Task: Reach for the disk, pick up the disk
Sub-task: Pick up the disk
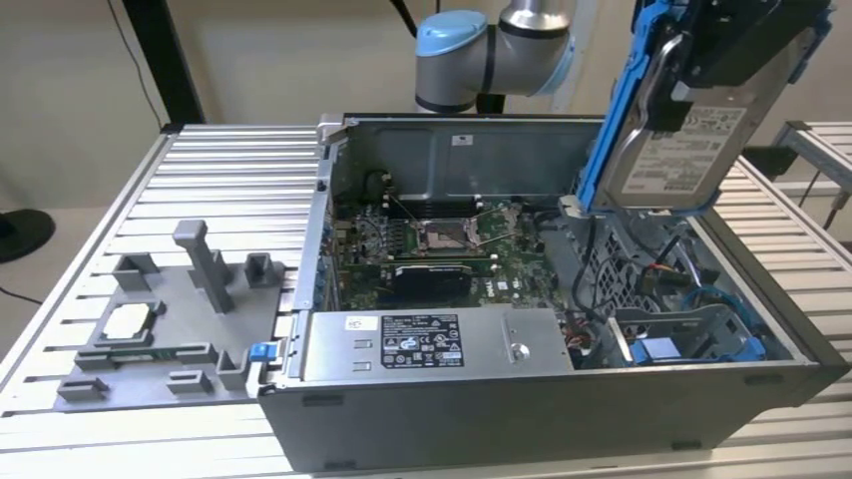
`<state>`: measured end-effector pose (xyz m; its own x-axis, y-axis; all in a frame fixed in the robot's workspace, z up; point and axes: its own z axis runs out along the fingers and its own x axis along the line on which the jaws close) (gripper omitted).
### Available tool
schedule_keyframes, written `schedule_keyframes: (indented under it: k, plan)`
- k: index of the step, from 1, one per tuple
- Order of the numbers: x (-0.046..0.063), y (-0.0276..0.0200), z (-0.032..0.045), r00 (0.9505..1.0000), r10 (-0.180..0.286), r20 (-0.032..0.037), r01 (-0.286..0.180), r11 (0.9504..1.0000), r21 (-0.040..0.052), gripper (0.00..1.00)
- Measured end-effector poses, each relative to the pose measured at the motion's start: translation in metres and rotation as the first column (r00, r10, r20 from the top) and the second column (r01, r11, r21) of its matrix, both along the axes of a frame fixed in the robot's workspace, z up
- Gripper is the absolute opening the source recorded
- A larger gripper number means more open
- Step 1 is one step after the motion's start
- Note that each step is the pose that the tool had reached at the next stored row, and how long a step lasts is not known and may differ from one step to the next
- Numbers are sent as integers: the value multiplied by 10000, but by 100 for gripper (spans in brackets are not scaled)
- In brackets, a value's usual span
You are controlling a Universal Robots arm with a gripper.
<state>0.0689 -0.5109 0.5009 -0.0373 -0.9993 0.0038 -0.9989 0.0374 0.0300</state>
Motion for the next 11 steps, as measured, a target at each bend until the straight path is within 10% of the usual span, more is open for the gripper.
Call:
schedule_keyframes:
  k: [11]
  plan:
    - [3, -267, -14, 10000, -24, -20, 24, 10000, -8, 0]
